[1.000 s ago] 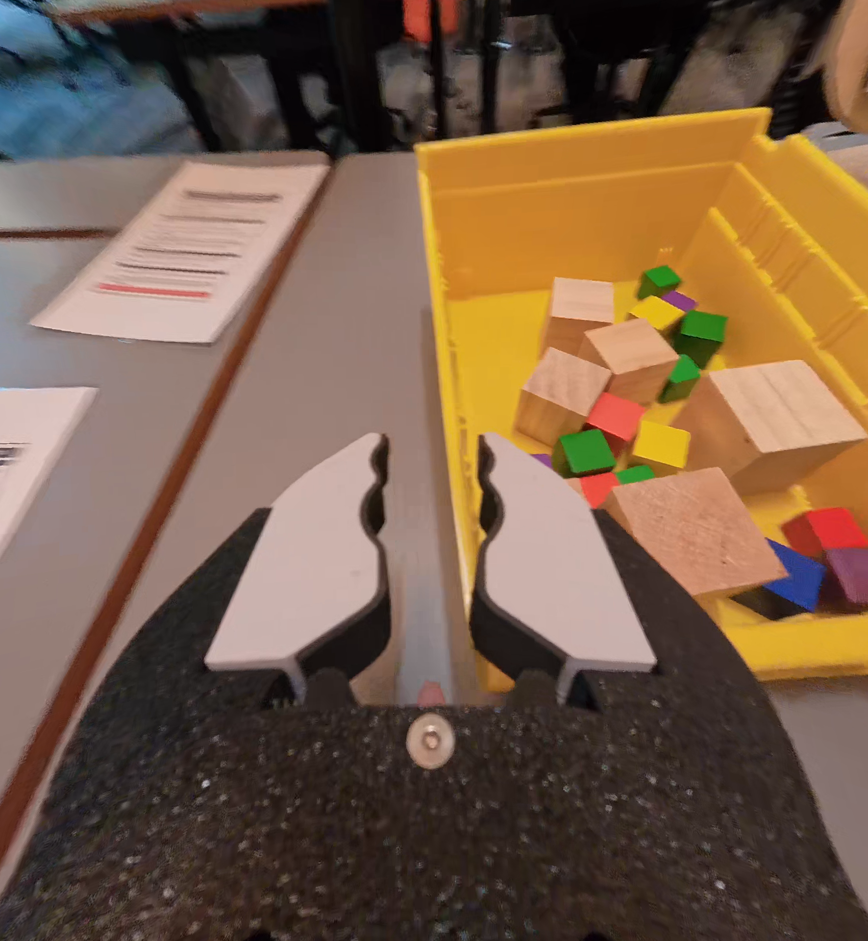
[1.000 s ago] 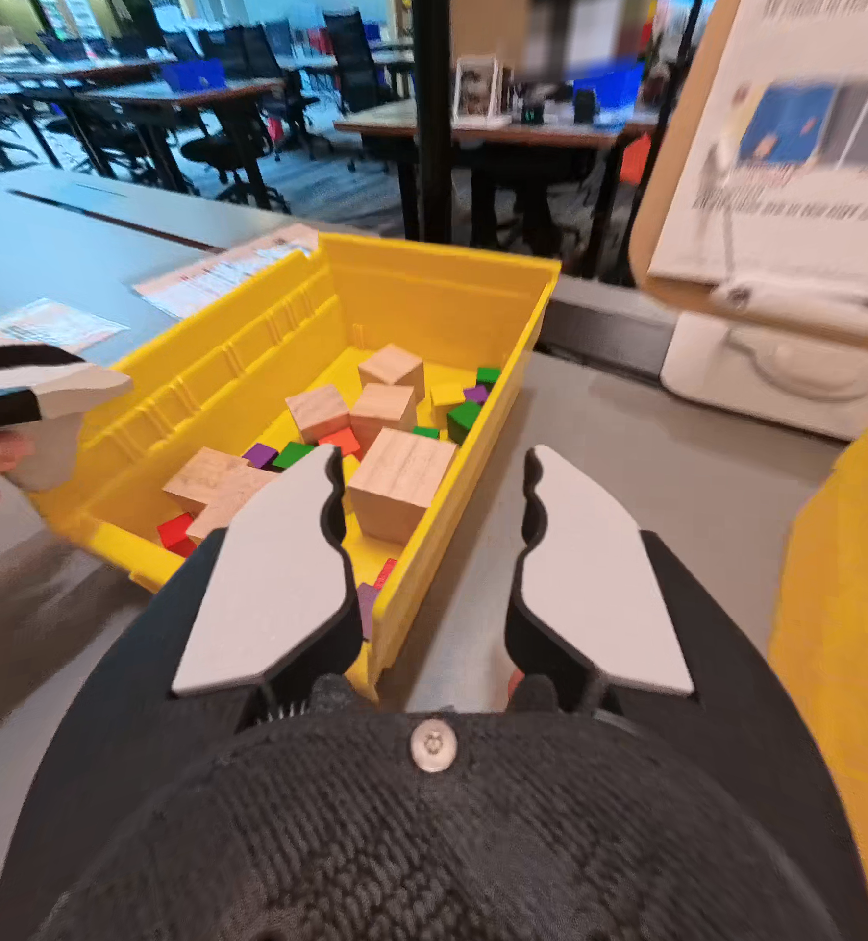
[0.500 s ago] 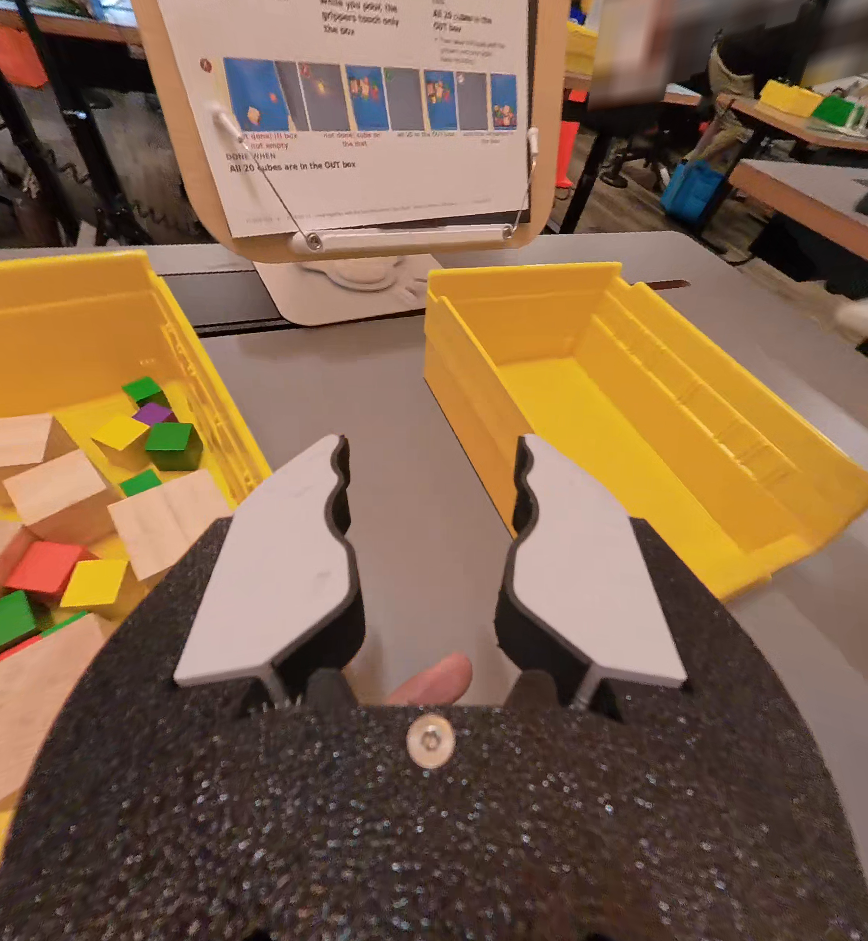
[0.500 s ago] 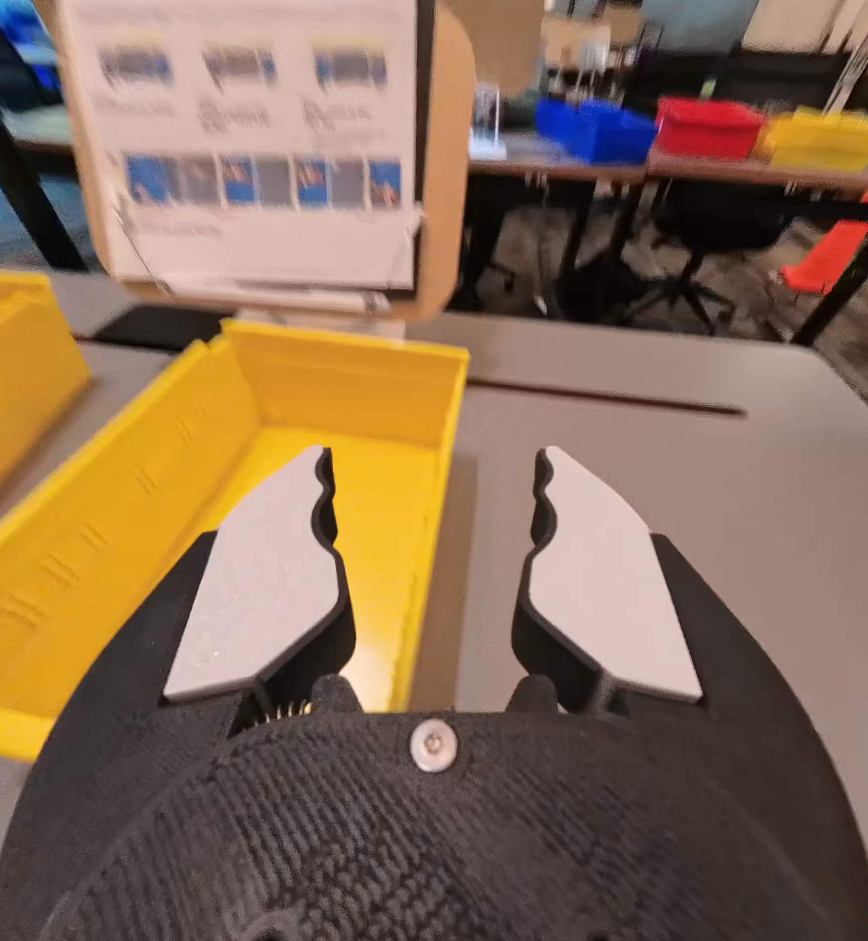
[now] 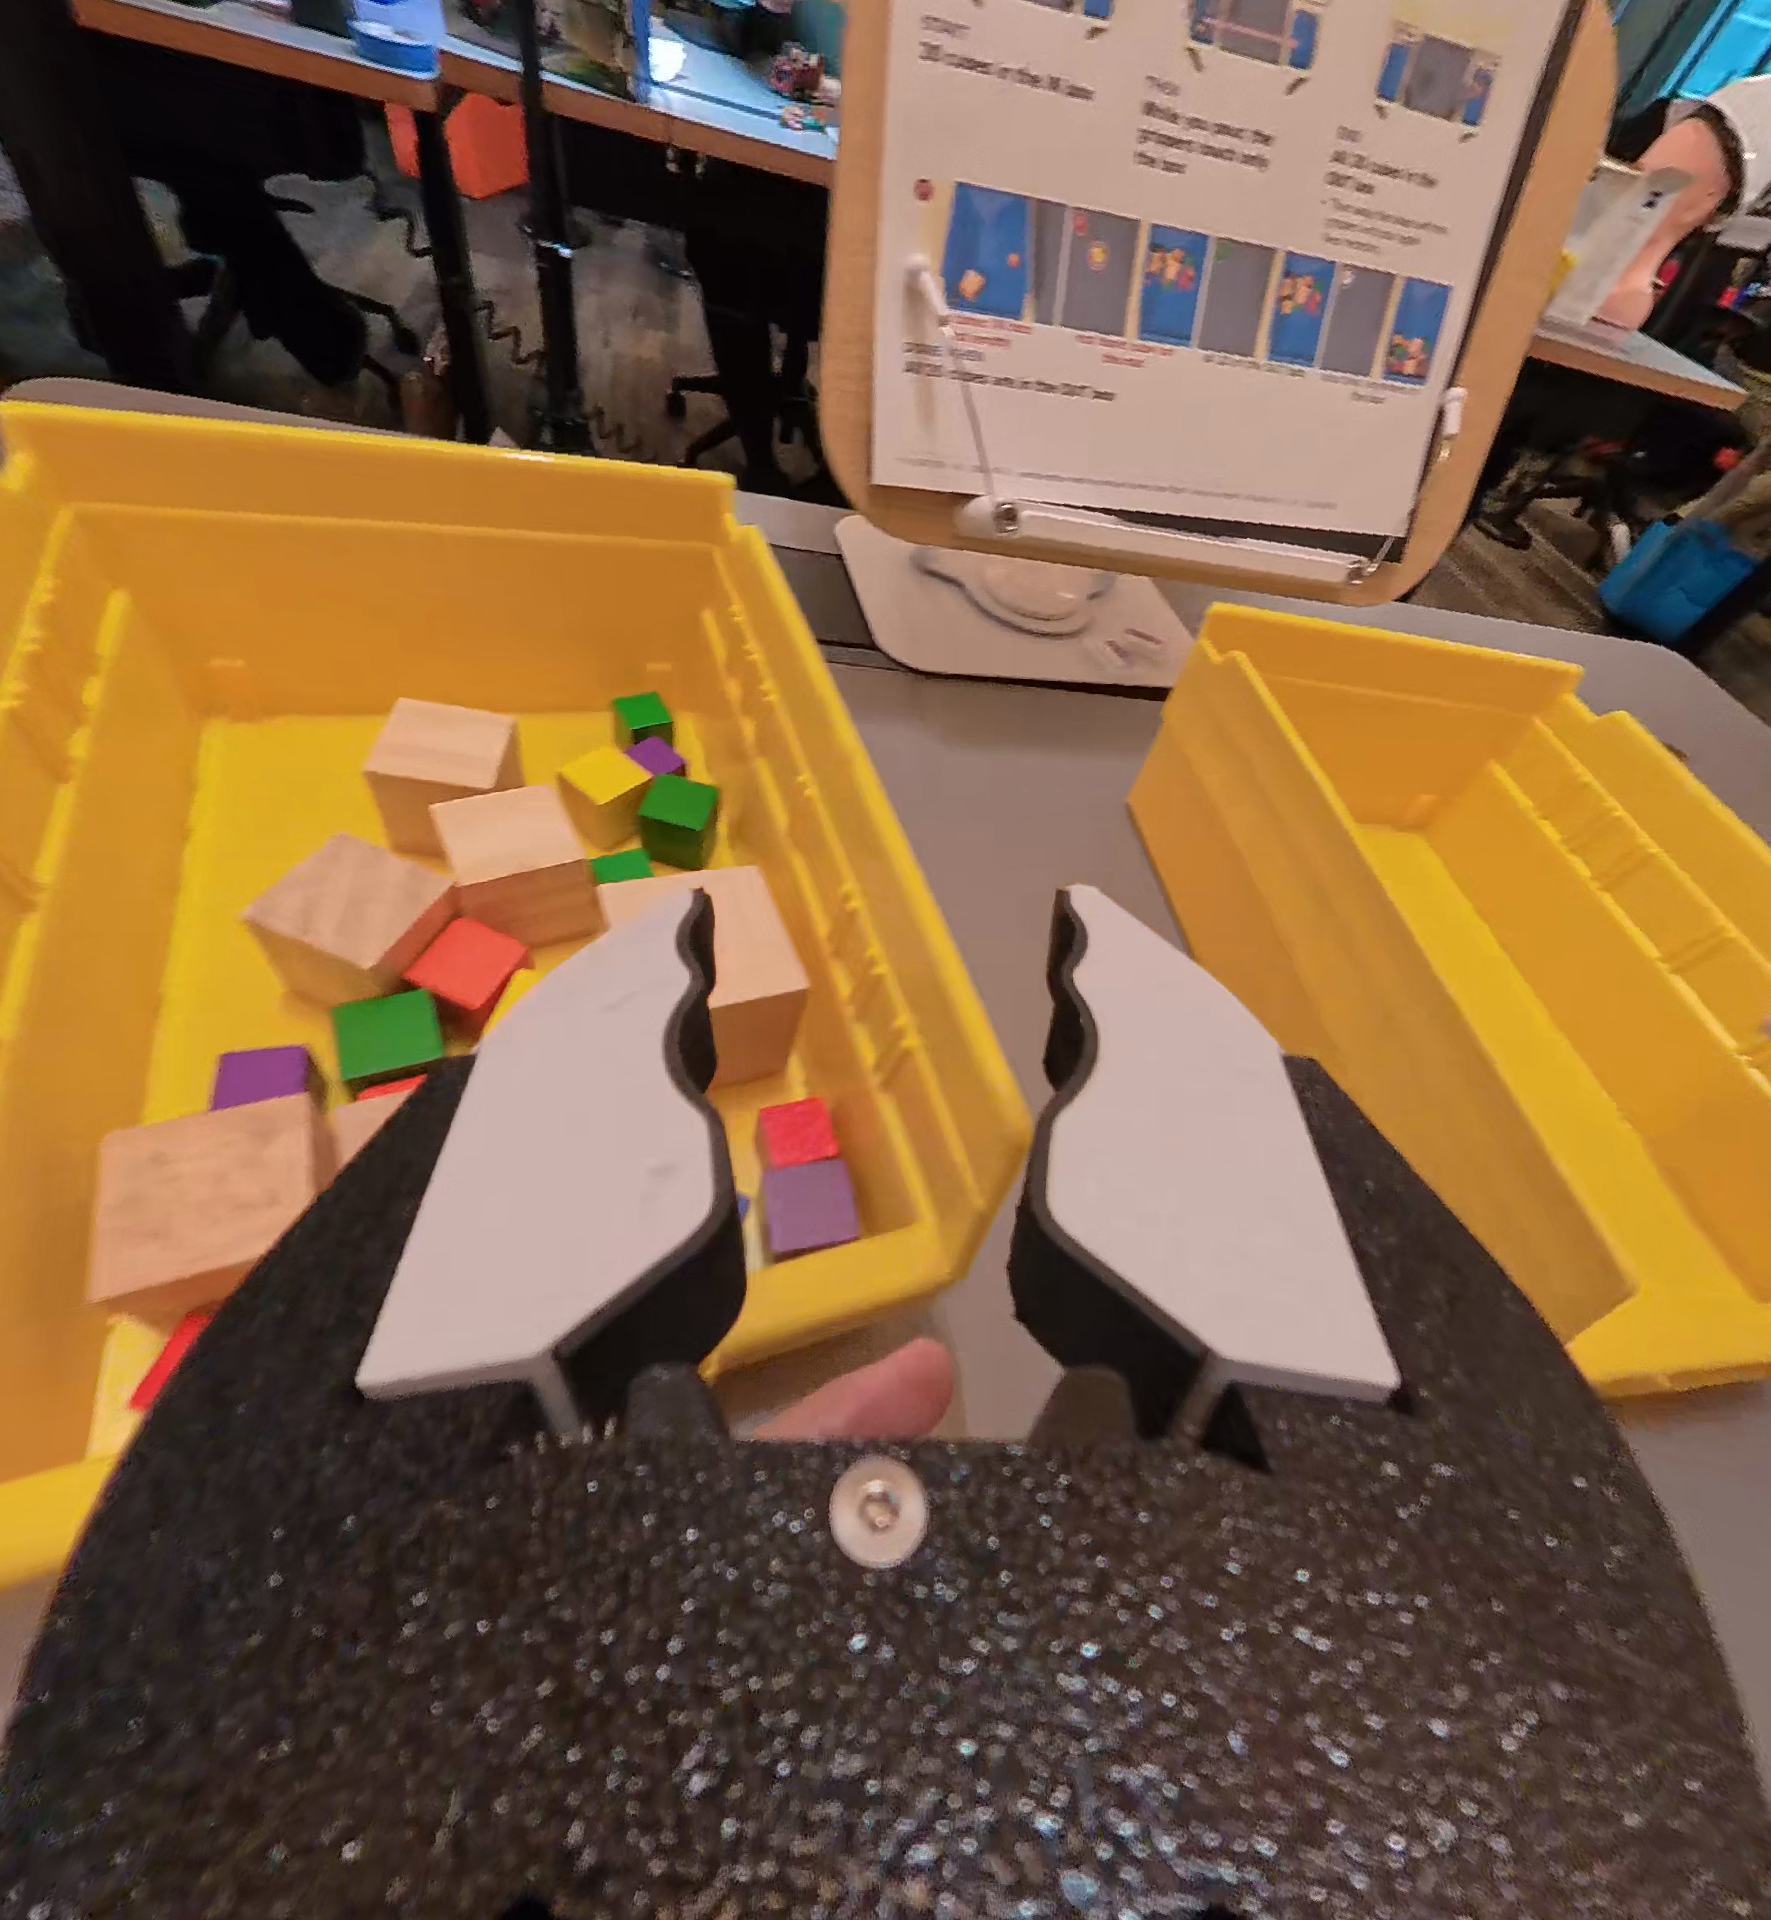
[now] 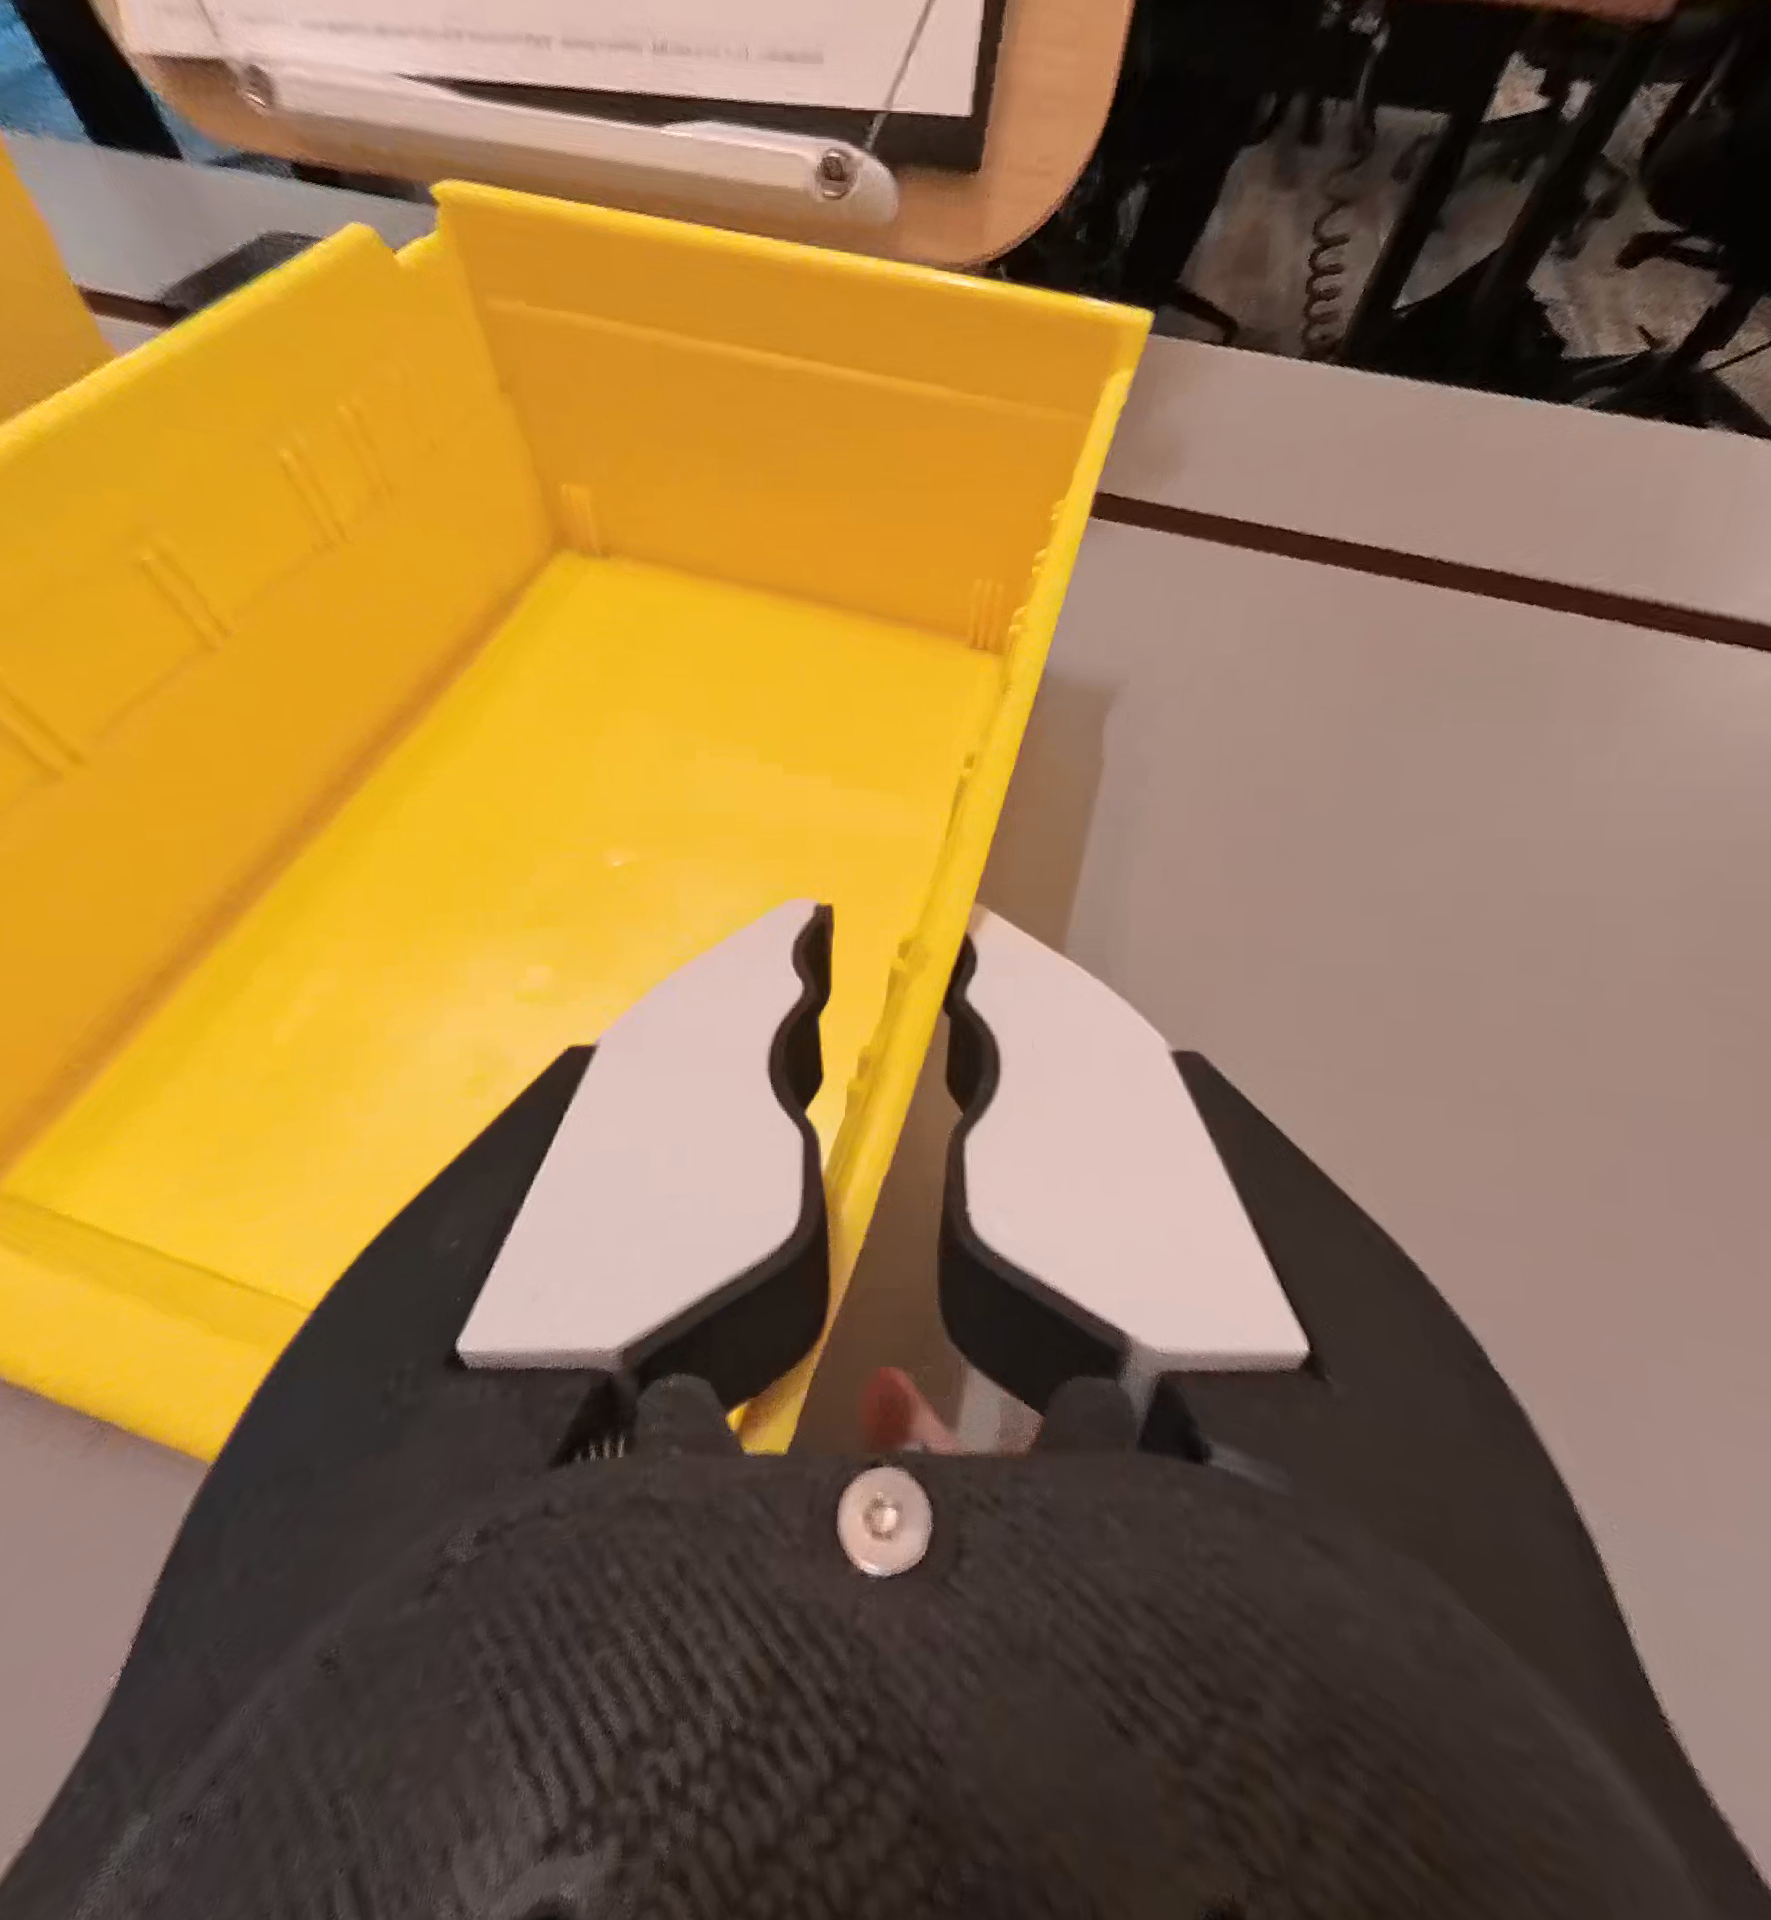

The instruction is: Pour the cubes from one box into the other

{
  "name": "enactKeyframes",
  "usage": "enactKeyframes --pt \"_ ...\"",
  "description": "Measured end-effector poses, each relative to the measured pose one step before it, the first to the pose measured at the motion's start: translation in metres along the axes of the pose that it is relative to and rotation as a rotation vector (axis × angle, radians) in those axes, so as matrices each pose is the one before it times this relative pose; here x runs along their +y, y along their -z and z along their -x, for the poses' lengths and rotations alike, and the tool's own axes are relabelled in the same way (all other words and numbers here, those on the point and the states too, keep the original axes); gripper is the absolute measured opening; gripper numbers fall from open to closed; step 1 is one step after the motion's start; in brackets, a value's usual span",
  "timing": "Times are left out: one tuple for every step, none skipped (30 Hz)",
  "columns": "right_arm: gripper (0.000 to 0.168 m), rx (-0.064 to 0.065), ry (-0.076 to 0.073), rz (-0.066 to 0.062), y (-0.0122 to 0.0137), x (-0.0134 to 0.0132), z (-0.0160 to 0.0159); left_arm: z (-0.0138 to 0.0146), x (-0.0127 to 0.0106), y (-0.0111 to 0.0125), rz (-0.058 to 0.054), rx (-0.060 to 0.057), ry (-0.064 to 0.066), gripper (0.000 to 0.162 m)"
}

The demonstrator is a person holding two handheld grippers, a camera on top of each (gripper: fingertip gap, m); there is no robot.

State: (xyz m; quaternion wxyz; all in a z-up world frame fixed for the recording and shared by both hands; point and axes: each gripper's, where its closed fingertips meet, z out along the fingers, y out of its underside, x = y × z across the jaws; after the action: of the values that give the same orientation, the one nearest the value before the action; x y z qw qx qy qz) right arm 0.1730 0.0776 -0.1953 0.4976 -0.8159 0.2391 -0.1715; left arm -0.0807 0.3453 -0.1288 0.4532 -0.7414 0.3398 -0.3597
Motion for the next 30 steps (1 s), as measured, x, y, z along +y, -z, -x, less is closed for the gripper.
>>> enactKeyframes --pt "0.016 0.0286 0.0180 0.0047 0.00099 0.00032 -0.00797 0.00670 0.00154 0.00328 -0.0029 -0.0115 0.0076 0.060" --pt "0.011 0.0297 0.0046 0.0095 0.00227 0.00102 -0.01028 0.00637 0.00156 0.00299 -0.0020 -0.0114 0.0086 0.060" --pt "0.008 0.0191 -0.0043 0.0107 0.00220 0.00170 -0.01160 0.00568 0.00172 0.00257 -0.0001 -0.0091 0.0075 0.059" --pt "0.008 -0.0053 -0.0069 0.0045 0.00170 0.00207 -0.01140 0.00510 0.00173 0.00233 -0.0001 -0.0068 0.0054 0.059" --pt "0.008 -0.0087 0.0003 0.0003 0.00147 0.00242 -0.01327 0.00458 0.00155 0.00224 -0.0004 -0.0050 0.0036 0.058" --pt "0.007 -0.0102 -0.0098 0.0025 0.00178 0.00249 -0.01494 0.00414 0.00145 0.00201 -0.0004 -0.0040 0.0023 0.057" --pt "0.007 -0.0095 -0.0125 0.0067 0.00279 0.00254 -0.01562 0.00413 0.00128 0.00170 -0.0005 -0.0040 -0.0008 0.056" --pt "0.007 0.0019 -0.0088 0.0095 0.00367 0.00245 -0.01777 0.00409 0.00155 0.00147 0.0022 -0.0047 -0.0028 0.056" --pt "0.007 0.0086 0.0008 0.0092 0.00398 0.00224 -0.01895 0.00421 0.00158 0.00125 0.0043 -0.0052 -0.0029 0.056" --pt "0.007 0.0150 -0.0012 0.0081 0.00339 0.00267 -0.02036 0.00380 0.00166 0.00113 0.0039 -0.0039 -0.0011 0.055" --pt "0.007 0.0148 -0.0141 0.0082 0.00270 0.00322 -0.02049 0.00346 0.00149 0.00110 0.0013 -0.0027 0.0023 0.055" --pt "0.007 0.0162 -0.0112 0.0068 0.00212 0.00284 -0.01980 0.00309 0.00137 0.00095 -0.0003 -0.0008 0.0045 0.054" --pt "0.007 0.0228 0.0128 0.0004 0.00107 0.00212 -0.01928 0.00252 0.00152 0.00071 0.0002 0.0009 0.0044 0.054" --pt "0.007 0.0186 0.0200 0.0021 0.00026 0.00291 -0.01695 0.00263 0.00153 0.00050 -0.0001 -0.0012 0.0056 0.053" --pt "0.008 0.0065 -0.0077 -0.0012 0.00047 0.00184 -0.01358 0.00250 0.00139 0.00017 -0.0008 -0.0027 0.0058 0.053" --pt "0.008 0.0004 -0.0072 0.0042 0.00026 0.00157 -0.01194 0.00198 0.00140 0.00007 0.0001 -0.0008 0.0061 0.052" --pt "0.008 -0.0048 0.0102 0.0011 -0.00006 0.00095 -0.00955 0.00140 0.00124 0.00011 0.0013 0.0018 0.0067 0.052" --pt "0.008 -0.0062 0.0084 0.0030 0.00041 0.00100 -0.00720 0.00099 0.00080 0.00027 0.0009 0.0027 0.0062 0.052" --pt "0.007 -0.0080 -0.0002 0.0037 0.00052 0.00041 -0.00501 0.00110 0.00005 0.00084 -0.0005 0.0015 0.0032 0.052" --pt "0.007 -0.0077 0.0019 0.0009 -0.00003 0.00018 -0.00333 0.00158 -0.00089 0.00118 -0.0027 -0.0013 -0.0010 0.052" --pt "0.007 -0.0060 0.0059 0.0018 -0.00030 0.00043 -0.00162 0.00226 -0.00173 0.00165 -0.0054 -0.0050 -0.0054 0.052" --pt "0.007 -0.0042 0.0037 0.0044 0.00005 0.00072 -0.00035 0.00315 -0.00273 0.00179 -0.0061 -0.0083 -0.0075 0.052" --pt "0.008 -0.0020 0.0063 -0.0024 0.00056 -0.00052 0.00037 0.00346 -0.00348 0.00206 -0.0052 -0.0074 -0.0099 0.053" --pt "0.010 0.0064 0.0100 -0.0090 0.00181 -0.00165 -0.00075 0.00427 -0.00427 0.00212 -0.0046 -0.0074 -0.0137 0.054" --pt "0.014 0.0125 0.0032 -0.0151 0.00306 -0.00278 -0.00172 0.00603 -0.00496 0.00231 -0.0032 -0.0126 -0.0201 0.054" --pt "0.017 0.0206 -0.0104 -0.0369 0.00494 -0.00696 -0.00297 0.00848 -0.00513 0.00228 0.0012 -0.0228 -0.0277 0.054" --pt "0.021 0.0099 -0.0199 -0.0489 0.00710 -0.01025 -0.00134 0.01024 -0.00504 0.00178 0.0039 -0.0280 -0.0323 0.055" --pt "0.026 -0.0018 -0.0180 -0.0510 0.00865 -0.01243 0.00109 0.01050 -0.00464 0.00034 0.0047 -0.0212 -0.0365 0.056" --pt "0.030 -0.0040 -0.0124 -0.0521 0.00825 -0.01373 0.00321 0.01167 -0.00324 -0.00117 0.0123 -0.0214 -0.0364 0.056" --pt "0.032 -0.0178 -0.0033 -0.0425 0.00775 -0.01267 0.00718 0.01259 -0.00161 -0.00257 0.0235 -0.0258 -0.0315 0.056"
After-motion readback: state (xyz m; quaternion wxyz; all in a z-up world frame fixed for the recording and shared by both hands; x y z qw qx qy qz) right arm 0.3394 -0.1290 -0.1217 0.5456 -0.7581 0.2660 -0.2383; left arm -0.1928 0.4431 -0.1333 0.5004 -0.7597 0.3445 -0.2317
